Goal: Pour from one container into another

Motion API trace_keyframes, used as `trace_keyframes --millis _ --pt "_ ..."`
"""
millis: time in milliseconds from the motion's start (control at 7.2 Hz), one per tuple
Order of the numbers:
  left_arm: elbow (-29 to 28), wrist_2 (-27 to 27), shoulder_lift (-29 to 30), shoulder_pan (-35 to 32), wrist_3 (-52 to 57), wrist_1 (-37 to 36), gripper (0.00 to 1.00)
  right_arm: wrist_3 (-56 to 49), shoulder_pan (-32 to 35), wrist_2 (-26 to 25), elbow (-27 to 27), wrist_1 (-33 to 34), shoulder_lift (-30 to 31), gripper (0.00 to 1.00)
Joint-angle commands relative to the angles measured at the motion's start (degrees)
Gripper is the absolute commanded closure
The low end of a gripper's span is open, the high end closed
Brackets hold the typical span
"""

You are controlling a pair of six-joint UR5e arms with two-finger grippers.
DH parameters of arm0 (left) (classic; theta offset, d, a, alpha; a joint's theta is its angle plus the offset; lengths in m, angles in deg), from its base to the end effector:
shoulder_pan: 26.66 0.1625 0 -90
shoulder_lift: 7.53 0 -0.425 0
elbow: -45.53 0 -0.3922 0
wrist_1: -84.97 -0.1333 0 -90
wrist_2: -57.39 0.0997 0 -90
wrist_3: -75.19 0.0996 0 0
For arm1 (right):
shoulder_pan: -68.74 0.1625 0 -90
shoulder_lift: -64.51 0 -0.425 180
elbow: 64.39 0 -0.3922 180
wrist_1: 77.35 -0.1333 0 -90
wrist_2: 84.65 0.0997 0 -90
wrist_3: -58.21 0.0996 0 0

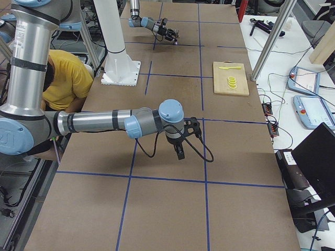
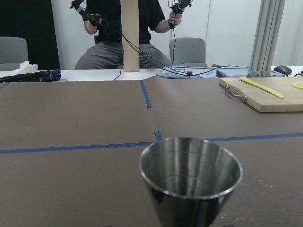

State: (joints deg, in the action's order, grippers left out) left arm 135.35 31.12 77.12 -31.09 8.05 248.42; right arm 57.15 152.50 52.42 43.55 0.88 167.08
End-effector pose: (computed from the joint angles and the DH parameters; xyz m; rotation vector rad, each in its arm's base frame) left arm 0.4106 -0.2551 0.5476 1.1778 0.7840 -0.3907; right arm 0.0151 -0.4174 0.5761 0.2454 -0.8288 -0.2422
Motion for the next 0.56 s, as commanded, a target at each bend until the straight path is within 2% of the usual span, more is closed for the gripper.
trace_keyframes --millis 0,139,417 --pt "0.0 -0.01 0.25 -0.05 0.17 0.02 0.46 0.09 0.0 0.04 0.08 0.0 0.0 0.0" --pt "0.0 -0.01 0.25 -0.05 0.69 -0.07 0.54 0.09 0.0 0.04 0.08 0.0 0.0 0.0" --pt "0.09 0.08 0.25 -0.4 1.39 0.11 0.78 0.09 0.0 0.04 0.08 0.0 0.0 0.0"
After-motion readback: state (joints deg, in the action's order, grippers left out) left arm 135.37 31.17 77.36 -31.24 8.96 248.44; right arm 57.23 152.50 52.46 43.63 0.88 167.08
